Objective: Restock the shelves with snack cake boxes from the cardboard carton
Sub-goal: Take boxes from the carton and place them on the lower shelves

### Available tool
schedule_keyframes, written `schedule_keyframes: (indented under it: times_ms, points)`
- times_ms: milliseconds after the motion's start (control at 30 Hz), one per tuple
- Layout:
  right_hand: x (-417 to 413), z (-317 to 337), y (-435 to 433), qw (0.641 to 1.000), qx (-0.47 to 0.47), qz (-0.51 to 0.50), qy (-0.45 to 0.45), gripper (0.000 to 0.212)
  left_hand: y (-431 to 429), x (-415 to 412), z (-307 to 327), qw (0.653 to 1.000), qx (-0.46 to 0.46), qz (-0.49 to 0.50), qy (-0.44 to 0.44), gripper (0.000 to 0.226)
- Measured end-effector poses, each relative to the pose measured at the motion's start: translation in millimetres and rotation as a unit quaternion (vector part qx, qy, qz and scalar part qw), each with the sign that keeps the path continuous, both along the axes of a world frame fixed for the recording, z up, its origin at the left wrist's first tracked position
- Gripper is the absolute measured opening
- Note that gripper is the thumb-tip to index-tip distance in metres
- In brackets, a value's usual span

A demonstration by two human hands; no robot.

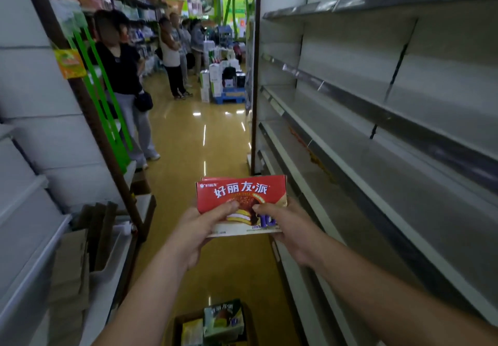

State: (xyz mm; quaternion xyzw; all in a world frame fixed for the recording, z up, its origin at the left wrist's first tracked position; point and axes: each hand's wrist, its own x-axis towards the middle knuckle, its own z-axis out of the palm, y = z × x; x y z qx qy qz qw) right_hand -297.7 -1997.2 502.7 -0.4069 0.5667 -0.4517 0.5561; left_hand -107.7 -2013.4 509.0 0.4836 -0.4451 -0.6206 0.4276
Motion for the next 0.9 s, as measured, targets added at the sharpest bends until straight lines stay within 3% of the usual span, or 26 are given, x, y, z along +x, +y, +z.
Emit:
schedule_keyframes:
  times_ms: [100, 267, 367, 533, 633, 733, 800, 833, 900]
  points:
    - [-5.4, 28.5, 0.2, 0.999, -0.034, -0.024, 0.005, 0.064, -5.3, -5.6, 25.8, 0.998, -0.041, -0.041, -0.002, 0.059]
    - [-16.1, 73.5, 10.9, 0.994, -0.08, -0.069, 0.001, 0.059, -21.2, -18.9, 66.3, 0.992, -0.091, -0.083, -0.004, 0.093]
    - [-23.3, 97.9, 20.6, 0.99, -0.101, -0.101, 0.016, 0.072, -27.1, -31.3, 89.6, 0.988, -0.11, -0.112, 0.006, 0.094]
    - [-38.1, 133.9, 40.6, 0.98, -0.13, -0.147, 0.017, 0.065, -24.8, -52.7, 122.2, 0.976, -0.143, -0.161, 0.037, 0.107]
    - [-45.8, 149.9, 53.5, 0.971, -0.155, -0.181, 0.029, 0.068, -18.3, -65.6, 138.9, 0.967, -0.162, -0.184, 0.072, 0.095]
    - [-54.9, 163.8, 67.3, 0.962, -0.17, -0.213, 0.032, 0.068, -7.5, -80.1, 155.9, 0.957, -0.178, -0.203, 0.107, 0.068]
    - [-60.9, 174.2, 76.8, 0.956, -0.18, -0.226, 0.048, 0.079, -1.4, -89.1, 167.2, 0.953, -0.181, -0.213, 0.121, 0.049]
    - [-64.0, 180.0, 82.4, 0.954, -0.185, -0.23, 0.055, 0.083, 1.1, -93.4, 172.8, 0.949, -0.185, -0.221, 0.126, 0.047]
    - [-69.9, 193.6, 95.0, 0.949, -0.195, -0.239, 0.069, 0.079, 4.6, -101.2, 183.3, 0.939, -0.198, -0.245, 0.136, 0.063]
